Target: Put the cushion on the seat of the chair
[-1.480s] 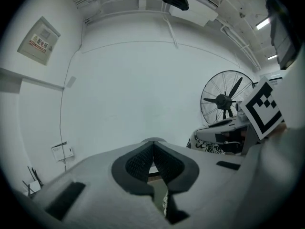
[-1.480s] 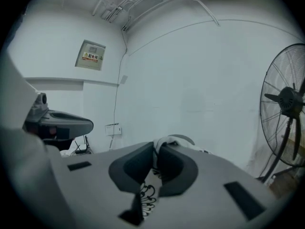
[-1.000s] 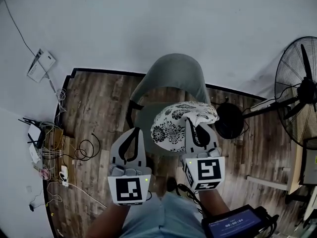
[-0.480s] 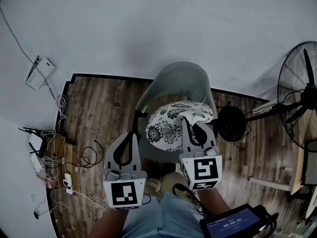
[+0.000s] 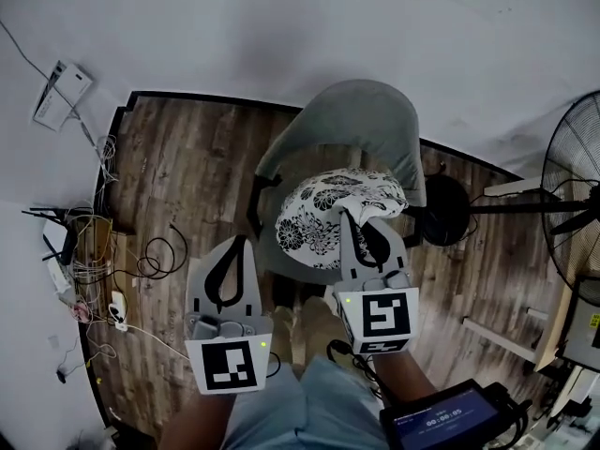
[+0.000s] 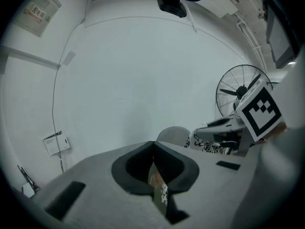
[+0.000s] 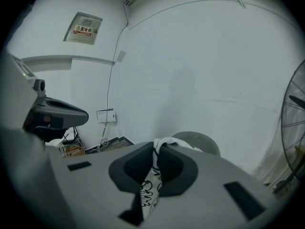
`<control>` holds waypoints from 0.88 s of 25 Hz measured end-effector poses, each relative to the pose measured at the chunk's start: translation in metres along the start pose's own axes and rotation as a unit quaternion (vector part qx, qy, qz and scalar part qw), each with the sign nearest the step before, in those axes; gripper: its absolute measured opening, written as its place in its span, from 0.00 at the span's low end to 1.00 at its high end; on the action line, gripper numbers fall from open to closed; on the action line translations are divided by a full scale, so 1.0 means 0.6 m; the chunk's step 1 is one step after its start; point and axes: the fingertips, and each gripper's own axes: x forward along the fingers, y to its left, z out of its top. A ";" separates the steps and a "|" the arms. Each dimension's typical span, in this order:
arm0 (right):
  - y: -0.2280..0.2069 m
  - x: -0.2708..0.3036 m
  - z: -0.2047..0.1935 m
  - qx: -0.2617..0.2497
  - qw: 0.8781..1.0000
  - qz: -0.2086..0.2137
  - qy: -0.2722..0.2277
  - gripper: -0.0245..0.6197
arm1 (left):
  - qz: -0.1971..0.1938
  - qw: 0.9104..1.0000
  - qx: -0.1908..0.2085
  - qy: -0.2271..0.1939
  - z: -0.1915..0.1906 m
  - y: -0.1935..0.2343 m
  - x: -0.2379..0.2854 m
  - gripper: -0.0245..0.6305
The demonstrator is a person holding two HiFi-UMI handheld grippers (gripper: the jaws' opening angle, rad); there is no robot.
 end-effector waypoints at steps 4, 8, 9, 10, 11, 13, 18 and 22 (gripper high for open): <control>0.022 0.043 -0.037 -0.002 1.000 0.020 0.021 0.06 | 0.010 1.000 -0.008 0.025 -0.041 0.010 0.015 0.04; 0.034 0.063 -0.049 0.008 0.999 0.038 0.017 0.06 | 0.026 0.999 -0.012 0.039 -0.060 0.018 0.015 0.04; 0.037 0.071 -0.054 0.011 0.999 0.041 0.018 0.06 | 0.029 0.999 -0.012 0.042 -0.065 0.022 0.017 0.04; 0.036 0.076 -0.061 0.016 0.999 0.044 0.020 0.06 | 0.031 0.998 -0.012 0.046 -0.069 0.022 0.020 0.04; 0.032 0.079 -0.070 0.023 0.998 0.046 0.023 0.06 | 0.031 0.998 -0.011 0.049 -0.073 0.018 0.022 0.04; 0.017 0.082 -0.100 0.042 0.997 0.048 0.034 0.06 | 0.028 0.998 -0.011 0.057 -0.081 -0.001 0.030 0.04; -0.026 0.111 -0.279 0.101 0.989 0.032 0.101 0.07 | 0.002 0.997 0.000 0.078 -0.122 -0.048 0.066 0.04; -0.062 0.129 -0.413 0.156 0.976 0.000 0.153 0.07 | -0.022 0.995 0.007 0.095 -0.166 -0.065 0.099 0.04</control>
